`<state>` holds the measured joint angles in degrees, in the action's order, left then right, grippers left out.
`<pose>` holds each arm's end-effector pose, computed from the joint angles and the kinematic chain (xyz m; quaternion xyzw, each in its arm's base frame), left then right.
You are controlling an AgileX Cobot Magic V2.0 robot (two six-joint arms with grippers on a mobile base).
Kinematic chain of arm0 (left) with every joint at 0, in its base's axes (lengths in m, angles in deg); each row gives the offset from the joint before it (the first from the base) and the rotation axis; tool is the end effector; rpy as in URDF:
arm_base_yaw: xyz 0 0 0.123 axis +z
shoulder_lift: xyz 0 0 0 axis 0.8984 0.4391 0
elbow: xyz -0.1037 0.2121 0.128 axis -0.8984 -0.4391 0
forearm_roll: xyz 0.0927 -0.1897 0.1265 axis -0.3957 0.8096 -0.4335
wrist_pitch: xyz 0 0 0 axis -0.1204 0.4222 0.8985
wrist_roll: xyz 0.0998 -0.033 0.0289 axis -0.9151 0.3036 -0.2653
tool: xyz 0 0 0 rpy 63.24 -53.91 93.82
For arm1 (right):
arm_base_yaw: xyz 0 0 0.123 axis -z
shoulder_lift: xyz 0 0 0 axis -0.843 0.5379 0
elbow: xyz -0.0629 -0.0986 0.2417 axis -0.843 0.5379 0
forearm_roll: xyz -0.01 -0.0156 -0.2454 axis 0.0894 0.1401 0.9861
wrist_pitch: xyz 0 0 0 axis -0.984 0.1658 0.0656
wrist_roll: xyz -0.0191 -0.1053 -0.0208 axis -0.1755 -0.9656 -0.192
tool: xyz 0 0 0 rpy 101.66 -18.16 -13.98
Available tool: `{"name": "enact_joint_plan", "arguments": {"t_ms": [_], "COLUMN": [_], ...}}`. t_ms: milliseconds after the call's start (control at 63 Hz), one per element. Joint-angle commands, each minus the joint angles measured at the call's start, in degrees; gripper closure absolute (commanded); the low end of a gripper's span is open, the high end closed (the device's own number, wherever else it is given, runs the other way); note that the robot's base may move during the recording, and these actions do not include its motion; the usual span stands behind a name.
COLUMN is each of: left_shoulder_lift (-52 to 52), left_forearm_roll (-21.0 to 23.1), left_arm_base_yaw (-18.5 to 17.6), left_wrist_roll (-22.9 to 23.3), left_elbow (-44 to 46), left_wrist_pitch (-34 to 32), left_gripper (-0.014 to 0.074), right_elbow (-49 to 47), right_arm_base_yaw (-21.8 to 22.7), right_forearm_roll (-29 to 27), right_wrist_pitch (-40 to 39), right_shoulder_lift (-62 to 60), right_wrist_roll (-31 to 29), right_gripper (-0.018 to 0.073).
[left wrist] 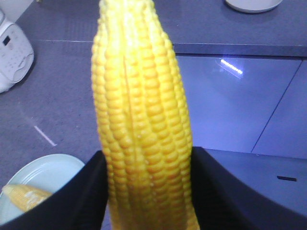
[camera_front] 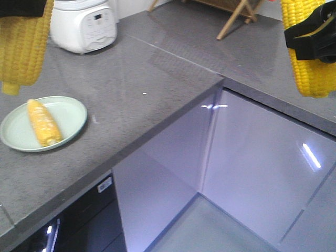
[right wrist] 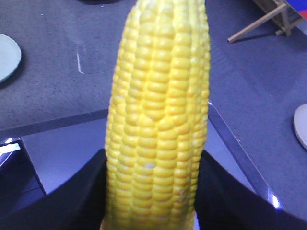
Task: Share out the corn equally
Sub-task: 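Drive the base away, turning toward the other counter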
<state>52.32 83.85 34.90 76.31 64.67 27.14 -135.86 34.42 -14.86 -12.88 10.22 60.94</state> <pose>0.2006 -0.1079 0.4977 0.2320 0.8467 -0.0980 0.4687 0.2177 0.0780 0.4539 -0.2271 0.8385 -0.0029 0.4954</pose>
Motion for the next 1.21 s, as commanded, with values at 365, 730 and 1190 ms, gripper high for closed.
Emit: {"name": "enact_joint_plan", "arguments": {"t_ms": [365,730,1190], "left_shoulder_lift": [-0.8,-0.8,-0.8], "left_forearm_roll": [0.3,0.3,0.3], "left_arm_base_yaw": [-0.2,-0.2,-0.2], "left_wrist_roll": [0.4,0.4,0.4], "left_elbow": [1.2,1.2,1.2], "left_wrist_pitch": [-3.9,-3.9,-3.9], "left_gripper": [0.0603,0.0603,0.0603], "right_elbow": [-1.3,-1.3,-1.3], "right_arm_base_yaw": [0.2,0.2,0.2], "right_forearm_roll": [0.8,0.8,0.7], "right_wrist_pitch": [-4.2,-4.2,-4.2], "right_shoulder_lift": [-1.1,-1.1,-1.1], "right_wrist_roll": [-0.4,-0.4,-0.4], "right_gripper": [0.0568,0.0568,0.0568]}}
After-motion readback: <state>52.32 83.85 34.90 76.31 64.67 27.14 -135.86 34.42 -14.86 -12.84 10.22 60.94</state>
